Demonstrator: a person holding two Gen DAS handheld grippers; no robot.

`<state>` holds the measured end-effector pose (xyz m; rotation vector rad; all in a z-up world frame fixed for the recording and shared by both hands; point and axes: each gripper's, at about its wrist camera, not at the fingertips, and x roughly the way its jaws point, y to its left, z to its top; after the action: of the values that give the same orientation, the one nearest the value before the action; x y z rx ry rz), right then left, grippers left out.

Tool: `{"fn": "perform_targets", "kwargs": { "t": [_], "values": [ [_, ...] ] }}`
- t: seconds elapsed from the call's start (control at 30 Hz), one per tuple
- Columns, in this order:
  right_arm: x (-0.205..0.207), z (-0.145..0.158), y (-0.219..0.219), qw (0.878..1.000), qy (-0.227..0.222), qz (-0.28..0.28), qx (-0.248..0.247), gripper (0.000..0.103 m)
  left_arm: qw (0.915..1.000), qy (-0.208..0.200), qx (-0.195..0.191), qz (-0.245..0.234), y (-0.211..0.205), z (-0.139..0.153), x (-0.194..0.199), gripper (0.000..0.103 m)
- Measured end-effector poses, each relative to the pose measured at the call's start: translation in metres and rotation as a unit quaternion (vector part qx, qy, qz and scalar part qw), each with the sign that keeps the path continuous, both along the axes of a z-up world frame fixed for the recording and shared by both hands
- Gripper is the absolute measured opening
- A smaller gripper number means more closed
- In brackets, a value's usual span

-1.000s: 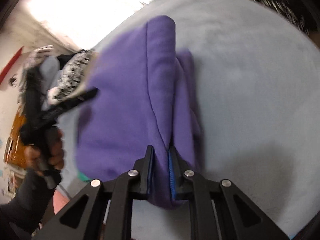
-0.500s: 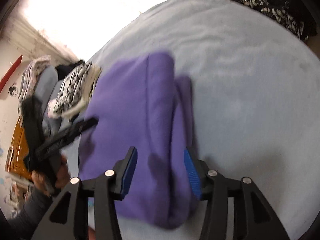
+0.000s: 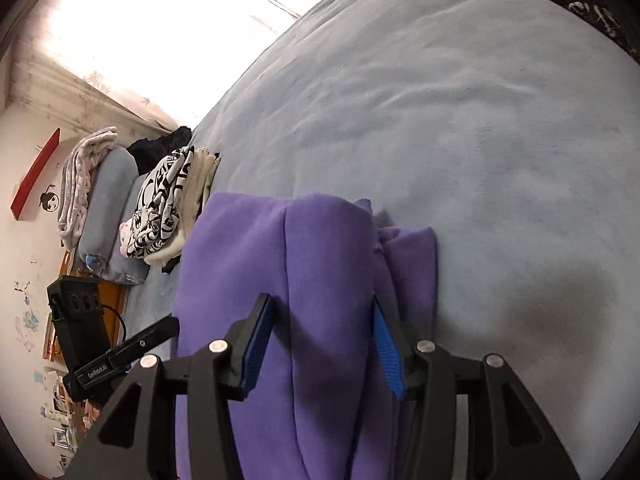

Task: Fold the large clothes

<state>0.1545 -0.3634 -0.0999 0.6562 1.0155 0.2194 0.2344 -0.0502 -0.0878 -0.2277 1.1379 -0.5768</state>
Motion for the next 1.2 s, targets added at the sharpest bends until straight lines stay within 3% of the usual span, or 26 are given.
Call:
{"fn": "perform_targets", "kwargs": {
  "t": [0.1, 0.27, 0.33, 0.4, 0.5, 0.6, 0.7, 0.8, 0.93, 1.1, 1.2],
  "values": [
    [0.0, 0.004, 0.002, 0.999, -0.015, -0.006, -0.043, 0.017, 0.9998, 0.012, -0.011, 0.005, -0.004, -0.009, 0.004, 0.075],
    [-0.026, 0.025, -0.003, 0.992, -0.048, -0.044, -0.111, 0.015, 0.9974, -0.047, 0.05, -0.024, -0.04, 0.002, -0.007, 0.075],
    [-0.029, 0.021, -0.005, 0.989, -0.039, -0.055, -0.131, 0.015, 0.993, -0.077, 0.083, -0.033, -0.056, 0.003, -0.012, 0.076],
    [-0.021, -0.002, -0.004, 0.988, -0.002, -0.057, -0.145, 0.015, 0.9895, -0.097, 0.103, -0.032, -0.066, 0.0, -0.014, 0.077],
    [-0.007, -0.032, -0.012, 0.99, 0.033, -0.065, -0.125, 0.016, 0.9861, -0.109, 0.123, -0.026, -0.076, -0.006, -0.013, 0.079],
    [-0.004, -0.033, -0.011, 0.989, 0.044, -0.077, -0.119, 0.018, 0.9839, -0.118, 0.132, -0.024, -0.08, -0.007, -0.013, 0.081],
    [-0.004, -0.032, -0.01, 0.985, 0.051, -0.083, -0.142, 0.037, 0.9826, -0.123, 0.136, -0.025, -0.079, -0.007, -0.017, 0.082],
    [-0.01, -0.03, -0.019, 0.987, 0.056, -0.097, -0.119, 0.047, 0.9824, -0.124, 0.138, -0.024, -0.078, -0.005, -0.019, 0.083],
    [-0.021, -0.016, -0.018, 0.988, 0.059, -0.106, -0.094, 0.048, 0.9825, -0.121, 0.141, -0.013, -0.072, 0.001, -0.023, 0.087],
    [-0.038, 0.013, 0.0, 0.987, 0.039, -0.09, -0.126, 0.048, 0.9848, -0.105, 0.138, -0.011, -0.066, 0.01, -0.026, 0.087],
    [-0.05, 0.024, 0.003, 0.987, 0.036, -0.081, -0.135, 0.049, 0.9816, -0.109, 0.155, -0.024, -0.067, 0.02, -0.037, 0.087]
  ]
}}
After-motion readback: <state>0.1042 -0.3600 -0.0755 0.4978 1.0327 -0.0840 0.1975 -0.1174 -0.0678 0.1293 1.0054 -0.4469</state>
